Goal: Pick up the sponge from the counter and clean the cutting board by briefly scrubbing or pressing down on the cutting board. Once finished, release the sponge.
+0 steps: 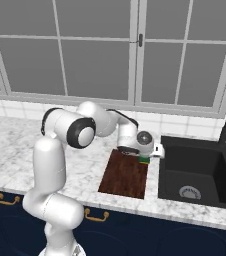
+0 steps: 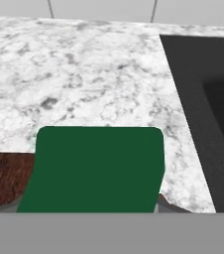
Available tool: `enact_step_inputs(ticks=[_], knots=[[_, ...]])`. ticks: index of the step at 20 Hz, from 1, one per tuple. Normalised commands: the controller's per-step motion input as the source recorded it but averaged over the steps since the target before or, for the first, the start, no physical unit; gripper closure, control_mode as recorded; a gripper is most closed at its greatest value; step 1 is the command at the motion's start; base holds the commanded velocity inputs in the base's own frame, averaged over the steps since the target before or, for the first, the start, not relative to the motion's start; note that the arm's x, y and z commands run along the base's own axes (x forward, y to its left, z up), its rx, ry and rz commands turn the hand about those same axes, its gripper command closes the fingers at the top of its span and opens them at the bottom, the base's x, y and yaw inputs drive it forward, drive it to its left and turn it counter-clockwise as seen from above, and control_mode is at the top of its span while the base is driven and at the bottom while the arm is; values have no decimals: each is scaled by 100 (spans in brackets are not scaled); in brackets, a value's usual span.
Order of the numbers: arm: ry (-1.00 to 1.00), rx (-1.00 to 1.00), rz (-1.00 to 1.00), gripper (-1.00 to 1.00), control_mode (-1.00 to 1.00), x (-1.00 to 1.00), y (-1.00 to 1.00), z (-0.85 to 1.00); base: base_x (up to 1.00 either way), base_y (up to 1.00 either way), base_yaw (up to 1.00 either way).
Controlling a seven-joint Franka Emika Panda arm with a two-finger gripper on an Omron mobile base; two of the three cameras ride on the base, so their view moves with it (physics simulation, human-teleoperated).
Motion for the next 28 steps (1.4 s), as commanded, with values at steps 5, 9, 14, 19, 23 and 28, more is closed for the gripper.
enact_step_inputs(ticks=[5, 9, 14, 19, 23, 28], knots=[[0, 0, 0, 100, -100, -32, 0, 0, 0, 0, 0], [0, 0, 0, 100, -100, -48, 0, -1, 0, 0, 0], [4, 0, 0, 100, -100, -40, 0, -9, 0, 0, 0], [5, 0, 0, 100, -100, -50, 0, -7, 0, 0, 0], [7, 0, 0, 100, -100, -55, 0, -3, 0, 0, 0], [4, 0, 0, 100, -100, -55, 0, -8, 0, 0, 0]])
